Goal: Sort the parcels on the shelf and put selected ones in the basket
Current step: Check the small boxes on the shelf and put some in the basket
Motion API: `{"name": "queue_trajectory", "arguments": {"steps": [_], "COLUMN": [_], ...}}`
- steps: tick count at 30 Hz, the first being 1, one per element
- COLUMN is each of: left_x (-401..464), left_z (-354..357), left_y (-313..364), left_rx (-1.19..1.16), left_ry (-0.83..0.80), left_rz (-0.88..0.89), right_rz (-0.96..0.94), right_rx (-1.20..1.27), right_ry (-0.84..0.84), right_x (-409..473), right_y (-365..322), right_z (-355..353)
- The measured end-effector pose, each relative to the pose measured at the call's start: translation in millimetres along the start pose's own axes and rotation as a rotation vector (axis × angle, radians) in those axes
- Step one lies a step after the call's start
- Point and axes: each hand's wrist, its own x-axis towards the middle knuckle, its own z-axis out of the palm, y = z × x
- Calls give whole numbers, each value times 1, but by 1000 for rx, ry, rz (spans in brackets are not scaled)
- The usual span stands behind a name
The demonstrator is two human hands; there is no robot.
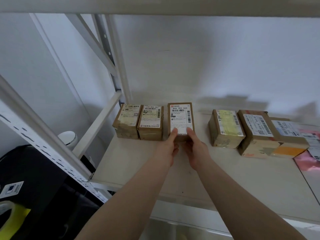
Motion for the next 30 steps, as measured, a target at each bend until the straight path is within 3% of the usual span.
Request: {"name": "queue_trajectory", "arguments": {"steps": [4, 13, 30], "left_x": [5, 10, 23], "left_z": [5, 3, 4], "left_y": [9, 22, 18], "left_rx": [122, 109, 99], "left_ry": [90, 97, 102], "left_rz": [-66, -143, -142], "right_rz": [29, 1, -75], "right_rx": [-176, -551, -574], "right_ry": [120, 243, 166], "right_x": [16, 23, 19], "right_y": [2, -9, -9], "right_z": [6, 23, 25]}}
